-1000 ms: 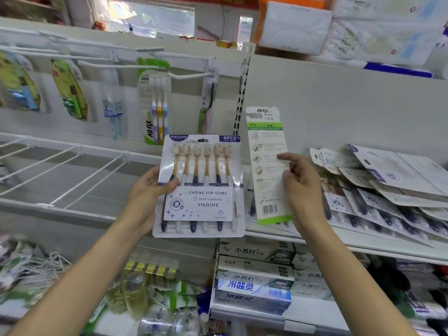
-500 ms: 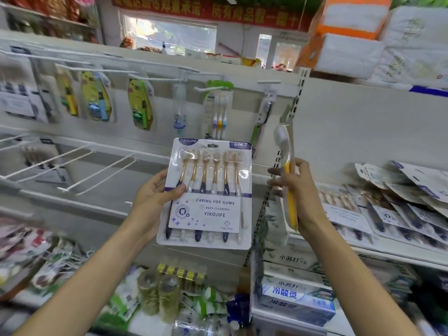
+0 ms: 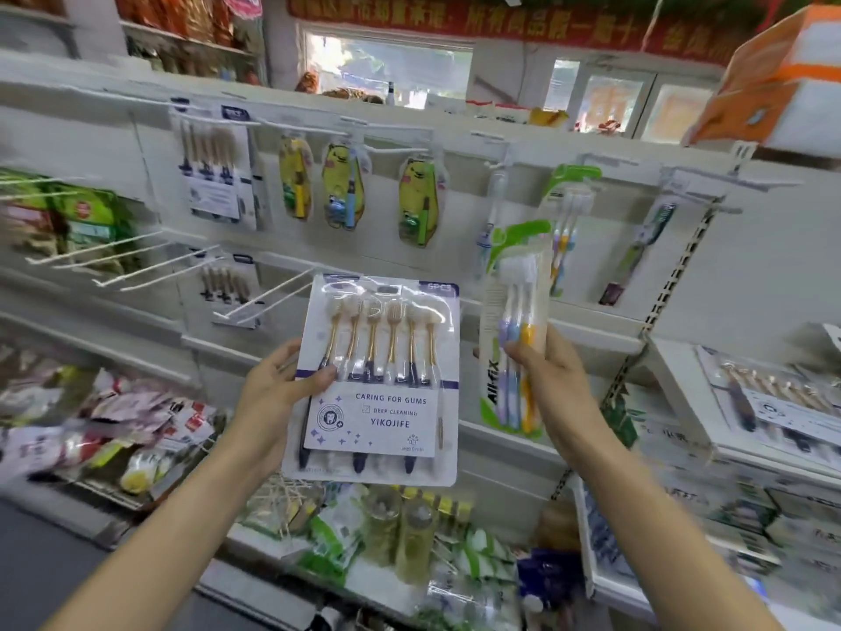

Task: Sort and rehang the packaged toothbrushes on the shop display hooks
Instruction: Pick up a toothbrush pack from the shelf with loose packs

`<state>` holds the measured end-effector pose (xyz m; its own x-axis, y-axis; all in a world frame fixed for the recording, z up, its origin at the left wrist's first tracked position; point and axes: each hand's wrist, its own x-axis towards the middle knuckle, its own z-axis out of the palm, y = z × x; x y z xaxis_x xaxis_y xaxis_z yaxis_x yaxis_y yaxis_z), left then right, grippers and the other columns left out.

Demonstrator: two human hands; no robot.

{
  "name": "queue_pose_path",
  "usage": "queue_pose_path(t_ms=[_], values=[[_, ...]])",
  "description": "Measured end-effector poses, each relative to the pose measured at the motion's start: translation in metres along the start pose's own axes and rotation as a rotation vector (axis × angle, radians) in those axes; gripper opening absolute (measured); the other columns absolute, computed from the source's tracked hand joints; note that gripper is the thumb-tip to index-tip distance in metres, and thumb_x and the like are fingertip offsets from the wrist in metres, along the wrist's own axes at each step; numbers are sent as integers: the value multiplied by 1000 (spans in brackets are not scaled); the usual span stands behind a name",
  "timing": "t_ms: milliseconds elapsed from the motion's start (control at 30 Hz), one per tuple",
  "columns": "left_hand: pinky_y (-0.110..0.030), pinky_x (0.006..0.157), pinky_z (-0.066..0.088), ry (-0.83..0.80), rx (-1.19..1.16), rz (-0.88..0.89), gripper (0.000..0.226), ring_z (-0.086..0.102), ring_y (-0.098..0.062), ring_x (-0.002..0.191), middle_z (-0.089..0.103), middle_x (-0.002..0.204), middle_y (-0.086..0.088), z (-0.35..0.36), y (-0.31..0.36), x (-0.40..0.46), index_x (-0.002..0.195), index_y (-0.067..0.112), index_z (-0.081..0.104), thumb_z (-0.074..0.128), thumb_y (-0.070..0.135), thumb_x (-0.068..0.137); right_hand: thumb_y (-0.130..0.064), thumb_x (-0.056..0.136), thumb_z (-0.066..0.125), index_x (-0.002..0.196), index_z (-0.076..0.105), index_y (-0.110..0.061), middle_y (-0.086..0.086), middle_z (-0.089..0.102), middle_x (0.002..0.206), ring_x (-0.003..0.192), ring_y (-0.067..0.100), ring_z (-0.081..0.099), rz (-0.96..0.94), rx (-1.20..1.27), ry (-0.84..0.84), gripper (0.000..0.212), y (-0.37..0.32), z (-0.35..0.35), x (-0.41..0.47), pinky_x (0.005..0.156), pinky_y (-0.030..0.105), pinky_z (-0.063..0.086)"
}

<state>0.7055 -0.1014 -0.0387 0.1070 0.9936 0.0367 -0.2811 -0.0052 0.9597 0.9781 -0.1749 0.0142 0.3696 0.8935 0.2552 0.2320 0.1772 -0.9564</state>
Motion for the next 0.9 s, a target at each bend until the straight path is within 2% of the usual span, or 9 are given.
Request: queue_pose_path(t_ms=[100,200,267,333,467,567,700,767,900], values=[[-44,96,52,28,20,10,50,71,-19,101,77,103,4,-38,7,-4,123,18,62,74,-2,78,-20,99,59,97,63,-33,-15,70,88,79,-6,64,-45,-46,-24,14,-4,38,-7,74,18,49],[-40,97,51,67,30,24,53,70,-12,100,77,102,6,-68,15,-5,123,18,63,76,-2,75,-22,98,62,101,67,-26,-5,72,87,81,9,68,-60,-58,-72,8,-9,70,-7,80,32,54],[-37,92,51,84,36,34,48,71,-11,98,77,101,7,-84,21,-3,115,21,66,75,-3,74,-24,97,62,102,67,-25,-1,72,85,82,19,69,-78,-47,-118,7,-13,89,-4,81,40,56],[-33,85,50,112,31,51,44,71,-8,93,77,95,9,-99,26,-1,109,23,67,72,-6,76,-25,97,63,102,67,-25,1,72,83,79,21,69,-97,-37,-151,6,-17,107,3,79,40,57],[-38,87,52,195,-14,52,48,71,-21,102,77,104,-2,-128,31,9,114,20,66,74,-4,73,-22,97,64,99,66,-28,-6,74,82,71,6,68,-141,-30,-179,7,-20,142,24,67,20,56],[-45,95,52,229,-27,53,51,68,-29,108,75,108,-5,-147,35,19,118,16,65,75,0,71,-22,96,65,101,67,-23,-3,73,80,71,7,68,-131,9,-219,5,-21,170,44,69,23,55],[-55,104,46,272,-21,95,58,66,-31,112,74,113,-5,-176,44,41,121,16,64,79,6,66,-26,96,65,99,67,-21,6,72,82,72,11,68,-148,56,-240,7,-21,206,74,70,29,56],[-60,105,44,292,-27,113,61,65,-36,114,72,117,-10,-190,49,55,121,17,63,82,7,64,-26,96,65,98,67,-23,2,75,82,74,14,71,-158,62,-258,4,-22,223,89,71,31,59],[-61,101,47,335,-25,159,48,65,-40,111,72,116,-14,-213,56,85,119,16,64,74,3,74,-28,92,71,94,69,-28,4,76,90,84,22,73,-186,39,-271,3,-19,251,120,83,47,60]])
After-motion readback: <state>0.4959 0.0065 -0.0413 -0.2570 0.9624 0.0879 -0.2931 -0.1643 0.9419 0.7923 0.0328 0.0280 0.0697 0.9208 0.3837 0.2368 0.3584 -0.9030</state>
